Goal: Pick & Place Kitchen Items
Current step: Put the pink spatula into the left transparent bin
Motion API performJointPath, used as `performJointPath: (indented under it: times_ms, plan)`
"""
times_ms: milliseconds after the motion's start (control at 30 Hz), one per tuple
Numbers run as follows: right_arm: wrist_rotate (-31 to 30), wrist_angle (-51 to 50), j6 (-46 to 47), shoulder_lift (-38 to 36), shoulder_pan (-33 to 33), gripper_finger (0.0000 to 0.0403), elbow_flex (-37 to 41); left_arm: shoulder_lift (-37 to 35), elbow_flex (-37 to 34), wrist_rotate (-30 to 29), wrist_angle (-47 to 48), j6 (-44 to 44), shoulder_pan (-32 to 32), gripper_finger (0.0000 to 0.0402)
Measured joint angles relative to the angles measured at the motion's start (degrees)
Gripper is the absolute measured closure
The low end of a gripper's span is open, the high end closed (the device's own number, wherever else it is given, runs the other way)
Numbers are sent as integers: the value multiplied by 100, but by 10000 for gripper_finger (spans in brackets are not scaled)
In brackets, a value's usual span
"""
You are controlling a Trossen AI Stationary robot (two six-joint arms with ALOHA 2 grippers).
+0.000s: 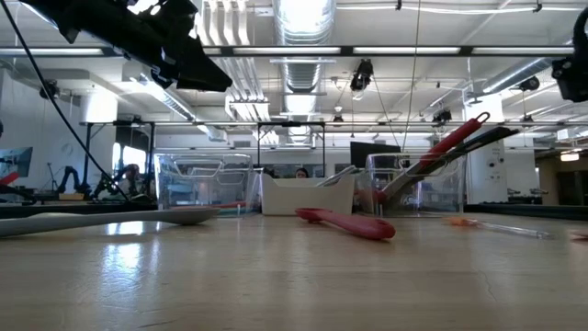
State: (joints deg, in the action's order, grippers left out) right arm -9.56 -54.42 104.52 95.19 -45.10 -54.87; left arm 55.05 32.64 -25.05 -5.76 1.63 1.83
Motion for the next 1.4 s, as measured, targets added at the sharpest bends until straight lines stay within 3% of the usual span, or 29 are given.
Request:
performJointPath:
  times_ms: [167,300,500,700,900,1133,1400]
  plan:
    - [-241,38,-555,-12,137,395,13,0,2,4,0,17,0,204]
    - [-35,85,-1845,-52,427,371,-62,0,0,5,-1,59,0,204]
    - [511,85,-3120,-64,963,294,-63,0,0,8,0,100,0,204]
    - [746,87,-3500,-69,1287,210,90,0,0,10,83,101,0,204]
    - [1138,382,-4013,-69,1447,157,227,0,-7,12,129,120,0,204]
    - [1156,847,-4293,-93,1658,134,703,0,-7,12,133,175,0,204]
    - [1102,1280,-4239,-132,1697,152,1106,0,-7,15,168,186,0,204]
